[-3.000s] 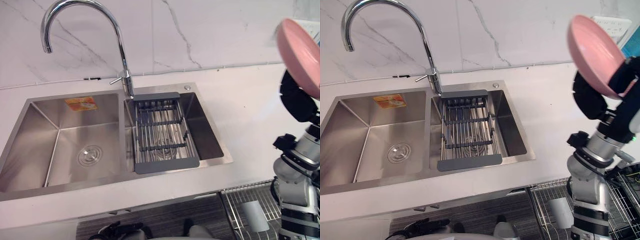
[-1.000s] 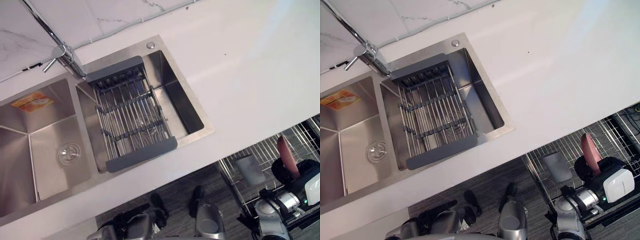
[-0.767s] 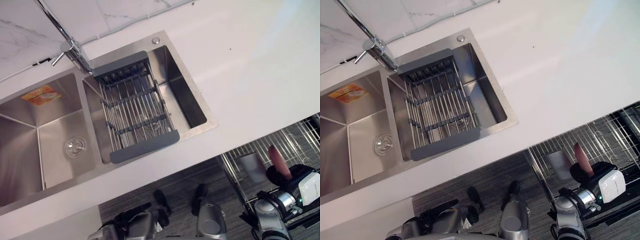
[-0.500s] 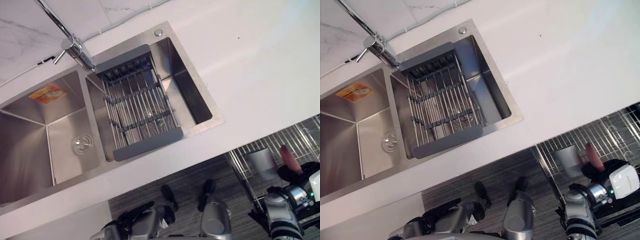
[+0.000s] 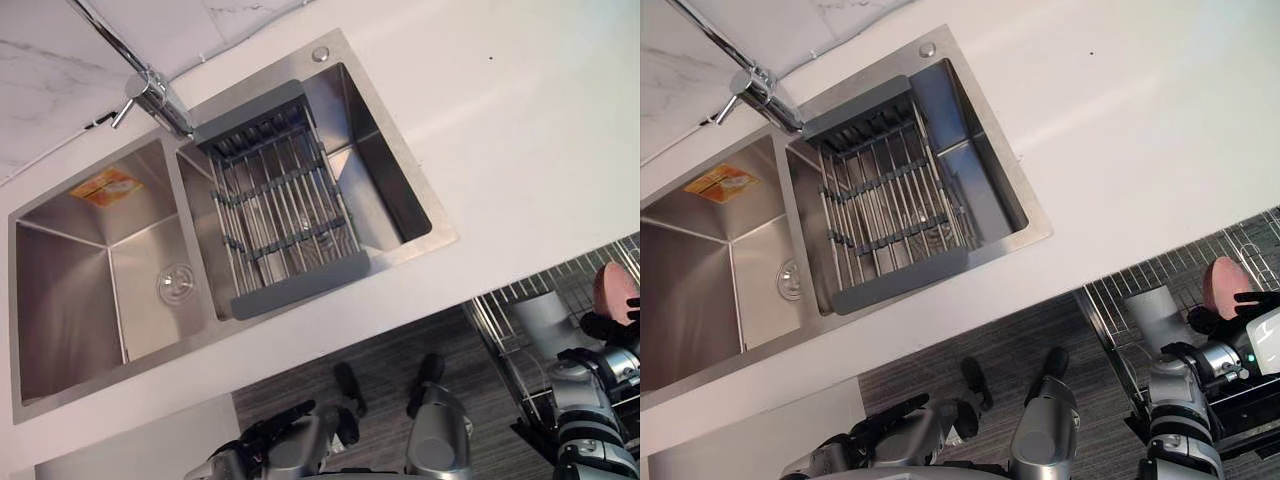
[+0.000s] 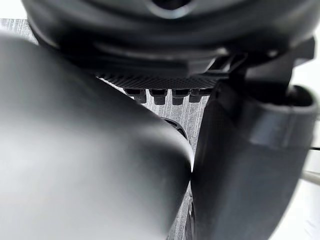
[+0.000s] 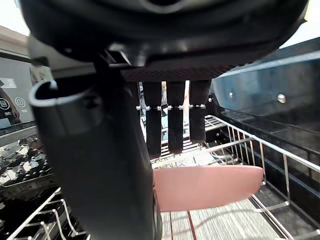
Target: Walk over to the sink, pick up the cup, carry it to the dishwasher, place the cup inside the dishwasher, then close the dishwasher door
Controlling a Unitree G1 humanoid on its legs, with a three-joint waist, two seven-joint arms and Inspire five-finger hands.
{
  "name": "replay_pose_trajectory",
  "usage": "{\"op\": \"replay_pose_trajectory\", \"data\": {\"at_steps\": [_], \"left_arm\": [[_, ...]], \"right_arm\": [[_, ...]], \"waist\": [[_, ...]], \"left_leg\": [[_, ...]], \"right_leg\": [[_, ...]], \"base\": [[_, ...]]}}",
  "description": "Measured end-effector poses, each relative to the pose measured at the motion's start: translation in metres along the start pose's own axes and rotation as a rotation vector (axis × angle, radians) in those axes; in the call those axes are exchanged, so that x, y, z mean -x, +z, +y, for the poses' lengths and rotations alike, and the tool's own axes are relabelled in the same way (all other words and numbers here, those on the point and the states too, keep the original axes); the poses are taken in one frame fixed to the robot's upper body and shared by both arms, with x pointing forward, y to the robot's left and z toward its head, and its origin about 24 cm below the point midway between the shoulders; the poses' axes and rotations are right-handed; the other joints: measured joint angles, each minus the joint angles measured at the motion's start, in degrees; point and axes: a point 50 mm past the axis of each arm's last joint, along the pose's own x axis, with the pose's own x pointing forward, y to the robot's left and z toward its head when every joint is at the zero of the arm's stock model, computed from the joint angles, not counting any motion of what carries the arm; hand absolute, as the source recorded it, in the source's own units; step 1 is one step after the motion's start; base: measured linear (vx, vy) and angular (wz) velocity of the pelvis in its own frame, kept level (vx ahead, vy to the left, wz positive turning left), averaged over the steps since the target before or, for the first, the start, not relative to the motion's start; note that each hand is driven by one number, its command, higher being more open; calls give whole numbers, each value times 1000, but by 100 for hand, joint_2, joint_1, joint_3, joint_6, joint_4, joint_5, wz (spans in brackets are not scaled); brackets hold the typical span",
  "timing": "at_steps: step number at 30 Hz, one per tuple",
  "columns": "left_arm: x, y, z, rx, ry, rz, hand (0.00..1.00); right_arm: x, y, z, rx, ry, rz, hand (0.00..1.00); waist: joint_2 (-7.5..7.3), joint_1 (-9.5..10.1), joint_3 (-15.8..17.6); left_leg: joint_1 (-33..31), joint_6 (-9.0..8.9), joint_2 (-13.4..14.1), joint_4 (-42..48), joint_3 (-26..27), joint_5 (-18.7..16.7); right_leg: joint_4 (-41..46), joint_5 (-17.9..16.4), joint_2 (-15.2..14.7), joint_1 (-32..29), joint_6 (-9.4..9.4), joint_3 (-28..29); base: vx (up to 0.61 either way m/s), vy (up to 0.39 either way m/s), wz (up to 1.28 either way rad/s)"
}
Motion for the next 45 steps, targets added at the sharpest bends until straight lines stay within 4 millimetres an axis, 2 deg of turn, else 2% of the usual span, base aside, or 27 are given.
{"op": "replay_pose_trajectory", "data": {"at_steps": [6,11,14,18,21,27,30,33,36,37,39,41,42,45], "left_arm": [[0,-1,2,10,4,4,100],[0,-3,3,16,11,9,100],[1,-1,6,10,20,6,100],[4,5,14,4,47,-10,100],[5,7,19,3,69,-15,100],[6,7,25,0,105,-11,100],[8,8,29,-2,128,-8,100],[8,8,31,-3,136,-6,100],[9,8,33,1,143,-5,100],[9,8,33,4,144,-5,100],[9,6,34,21,160,2,100],[9,3,36,45,180,15,100],[9,1,36,59,192,28,100],[9,-2,36,67,207,41,100]], "right_arm": [[11,5,11,-152,151,14,100],[26,7,17,-309,355,2,100],[35,6,22,-405,505,28,100],[59,6,32,-575,762,68,100],[73,7,30,-650,818,64,100],[71,20,15,-775,757,25,100],[60,25,-4,-868,634,10,100],[40,18,-32,-960,438,23,100],[17,-3,-66,-1062,153,71,100],[13,-9,-71,-1081,105,91,100],[8,-38,-85,-1156,-24,183,100],[13,-64,-87,-1222,-83,277,100],[23,-85,-83,-1275,-99,360,100],[49,-112,-64,-1393,-66,520,100]], "waist": [[-36,-62,24],[-100,-109,38],[-199,-116,45],[-437,-116,1],[-577,-119,-60],[-723,-129,-143],[-826,-148,-205],[-886,-194,-232],[-919,-299,-235],[-919,-305,-235],[-927,-394,-235],[-948,-466,-239],[-961,-493,-247],[-962,-506,-254]], "left_leg": [[5,-7,-3,-5,58,-6],[109,-25,39,7,198,-27],[150,-34,81,42,277,-68],[99,56,244,356,391,-252],[93,55,342,576,431,-386],[243,84,455,771,589,-586],[307,93,493,816,688,-685],[302,109,500,856,730,-743],[306,99,518,916,847,-854],[307,98,521,918,873,-870],[315,96,513,887,894,-895],[372,96,495,828,909,-892],[422,91,485,784,934,-888],[512,82,454,712,944,-877]], "right_leg": [[50,-28,-30,-88,2,122],[122,-48,18,-108,-42,278],[192,-96,49,-130,-70,347],[369,-230,134,-196,-132,467],[482,-300,163,-181,-148,497],[448,-298,273,-11,-147,623],[384,-291,319,41,-135,717],[359,-275,337,41,-113,757],[357,-273,366,2,-109,859],[357,-273,375,-11,-108,887],[359,-278,379,-23,-100,912],[374,-280,378,-21,-98,915],[395,-288,378,-6,-95,928],[396,-302,366,56,-78,929]], "base": [[-8,3,-8],[22,-22,-16],[15,-41,-15],[19,-76,-16],[30,-69,-9],[16,-16,-15],[-4,17,-18],[32,17,-7],[63,28,-15],[63,26,-21],[55,13,-8],[76,7,-5],[61,3,-7],[16,1,-2]]}}
